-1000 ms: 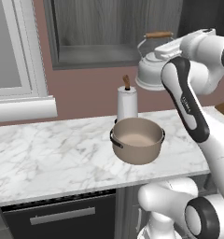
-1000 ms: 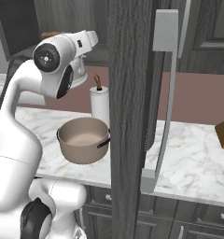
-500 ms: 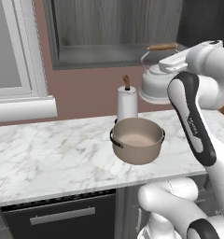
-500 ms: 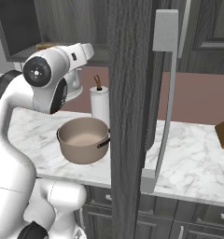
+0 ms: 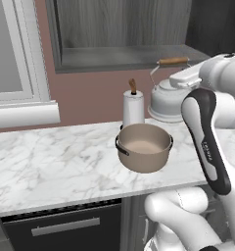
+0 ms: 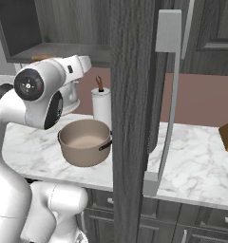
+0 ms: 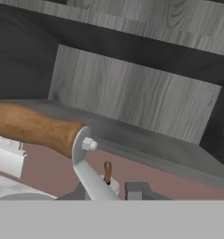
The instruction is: Pick the kettle from the cabinet and place it on a stove burner. Then pick the pot from the counter and place it on another stove burner. Finally, turn both burners on.
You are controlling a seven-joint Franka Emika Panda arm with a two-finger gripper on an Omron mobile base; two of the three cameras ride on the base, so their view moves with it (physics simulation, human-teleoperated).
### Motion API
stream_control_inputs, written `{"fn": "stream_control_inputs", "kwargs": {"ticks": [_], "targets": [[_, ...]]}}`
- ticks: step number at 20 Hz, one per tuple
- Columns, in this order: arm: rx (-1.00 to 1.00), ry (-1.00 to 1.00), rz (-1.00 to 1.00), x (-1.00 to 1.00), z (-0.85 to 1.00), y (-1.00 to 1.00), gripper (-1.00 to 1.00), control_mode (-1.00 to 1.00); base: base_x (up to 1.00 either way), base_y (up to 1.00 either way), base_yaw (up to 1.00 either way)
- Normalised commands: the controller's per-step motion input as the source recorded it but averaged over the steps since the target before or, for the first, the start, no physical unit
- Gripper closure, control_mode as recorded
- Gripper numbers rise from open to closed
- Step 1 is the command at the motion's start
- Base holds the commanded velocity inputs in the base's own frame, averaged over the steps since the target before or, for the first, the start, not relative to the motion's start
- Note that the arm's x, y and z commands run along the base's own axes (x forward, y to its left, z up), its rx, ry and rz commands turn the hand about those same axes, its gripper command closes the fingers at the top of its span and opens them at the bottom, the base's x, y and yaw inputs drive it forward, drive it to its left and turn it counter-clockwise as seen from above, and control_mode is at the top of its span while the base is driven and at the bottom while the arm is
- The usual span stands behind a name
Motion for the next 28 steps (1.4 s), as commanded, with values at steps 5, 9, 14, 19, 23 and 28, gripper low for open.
{"fn": "stream_control_inputs", "kwargs": {"ticks": [5, 9, 14, 19, 23, 28], "targets": [[0.00, 0.00, 0.00, -0.01, 0.00, 0.00, 1.00, 1.00, -0.07, 0.01, 0.00], [0.00, 0.00, 0.00, 0.00, 0.00, 0.00, 1.00, 1.00, -0.50, 0.31, 0.02], [0.00, 0.00, 0.00, 0.00, 0.00, 0.00, 1.00, 1.00, -0.37, 0.62, 0.00], [0.00, 0.00, 0.00, 0.00, 0.00, 0.00, 1.00, 1.00, -0.18, 0.83, 0.00], [0.00, 0.00, 0.00, 0.00, 0.00, 0.00, 1.00, 1.00, -0.11, 0.83, -0.12], [0.00, 0.00, 0.00, 0.00, 0.00, 0.00, 1.00, 1.00, -0.34, 0.72, -0.38]]}}
